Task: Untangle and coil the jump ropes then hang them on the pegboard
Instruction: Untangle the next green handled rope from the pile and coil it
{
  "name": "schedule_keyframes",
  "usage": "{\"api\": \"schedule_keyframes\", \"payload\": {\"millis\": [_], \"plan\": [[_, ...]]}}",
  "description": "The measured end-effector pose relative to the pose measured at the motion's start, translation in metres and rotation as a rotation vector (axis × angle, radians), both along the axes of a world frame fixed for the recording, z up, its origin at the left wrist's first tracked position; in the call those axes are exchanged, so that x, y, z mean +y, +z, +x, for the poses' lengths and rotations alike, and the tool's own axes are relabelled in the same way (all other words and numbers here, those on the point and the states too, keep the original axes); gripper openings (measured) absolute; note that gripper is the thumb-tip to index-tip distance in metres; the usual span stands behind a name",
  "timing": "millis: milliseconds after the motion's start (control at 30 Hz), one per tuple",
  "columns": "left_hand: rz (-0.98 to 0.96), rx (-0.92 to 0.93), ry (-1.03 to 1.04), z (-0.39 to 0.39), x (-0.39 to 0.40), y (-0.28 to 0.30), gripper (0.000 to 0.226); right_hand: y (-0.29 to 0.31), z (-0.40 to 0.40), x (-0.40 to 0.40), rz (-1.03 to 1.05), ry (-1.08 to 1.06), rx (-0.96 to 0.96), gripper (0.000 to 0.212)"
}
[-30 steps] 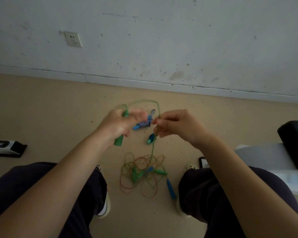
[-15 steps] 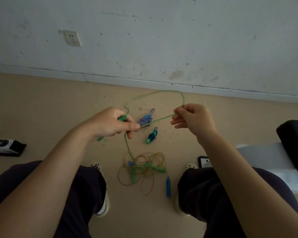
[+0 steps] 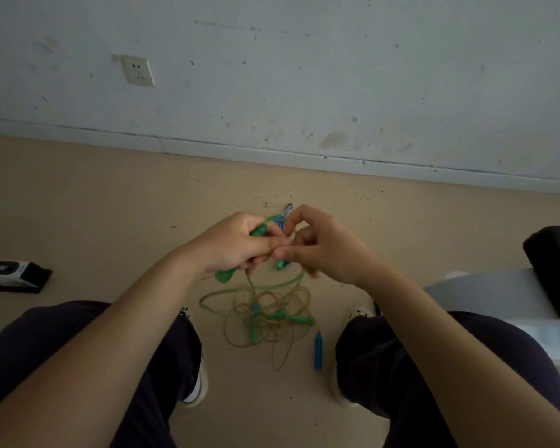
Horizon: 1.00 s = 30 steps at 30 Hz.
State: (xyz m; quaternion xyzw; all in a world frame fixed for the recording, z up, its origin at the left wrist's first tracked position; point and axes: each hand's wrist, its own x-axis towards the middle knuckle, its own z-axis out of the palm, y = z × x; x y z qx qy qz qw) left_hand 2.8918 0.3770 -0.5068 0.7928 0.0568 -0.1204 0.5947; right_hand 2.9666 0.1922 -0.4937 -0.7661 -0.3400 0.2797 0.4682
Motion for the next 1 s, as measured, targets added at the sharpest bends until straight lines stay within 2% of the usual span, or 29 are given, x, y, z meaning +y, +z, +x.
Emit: {"api": "schedule_keyframes", "payload": {"millis": [33,100,133,200,333,400,500,567,667,733,867,933,1000], "plan": [[-0.004,0.025,-0.011,0.0,0.003,0.0,0.006,-0.001,0.002,0.0,-0.036,0.003,-0.045,0.021],[-0.015,0.069,-0.067,0.0,0.014,0.004,0.025,0.002,0.008,-0.003,-0.078,-0.007,-0.144,0.015],[0.004,0.093,-0.091,0.0,0.019,0.006,0.027,0.003,0.011,-0.005,-0.095,-0.021,-0.179,0.014],[0.124,0.118,-0.128,-0.003,0.031,0.01,0.019,0.006,0.018,-0.009,-0.141,-0.078,-0.252,0.015],[0.262,0.102,-0.014,-0.005,0.046,0.011,0.022,0.006,0.032,-0.02,-0.122,-0.211,-0.275,0.016],[0.207,0.049,0.054,-0.005,0.043,0.012,0.027,0.004,0.03,-0.02,-0.083,-0.191,-0.294,0.017],[-0.038,0.029,-0.025,-0.004,0.027,0.013,0.025,0.002,0.019,-0.015,-0.083,-0.123,-0.382,0.052],[-0.137,0.029,-0.079,-0.002,0.014,0.011,0.024,0.001,0.012,-0.009,-0.006,-0.053,-0.322,0.063],[-0.144,0.029,-0.071,0.001,0.001,0.005,0.022,-0.006,0.001,0.002,0.066,0.062,-0.091,0.052],[-0.072,0.041,-0.053,0.002,0.003,0.004,0.024,-0.009,-0.001,0.006,0.004,0.076,-0.009,0.043],[0.042,0.089,-0.092,0.001,0.023,0.011,0.042,-0.007,0.006,0.006,-0.106,0.047,-0.122,0.019],[0.081,0.086,-0.073,-0.002,0.038,0.017,0.039,0.001,0.012,0.002,-0.072,0.011,-0.149,0.011],[0.087,0.067,-0.032,-0.005,0.053,0.023,0.034,0.008,0.022,-0.009,-0.004,-0.121,-0.179,0.011]]}}
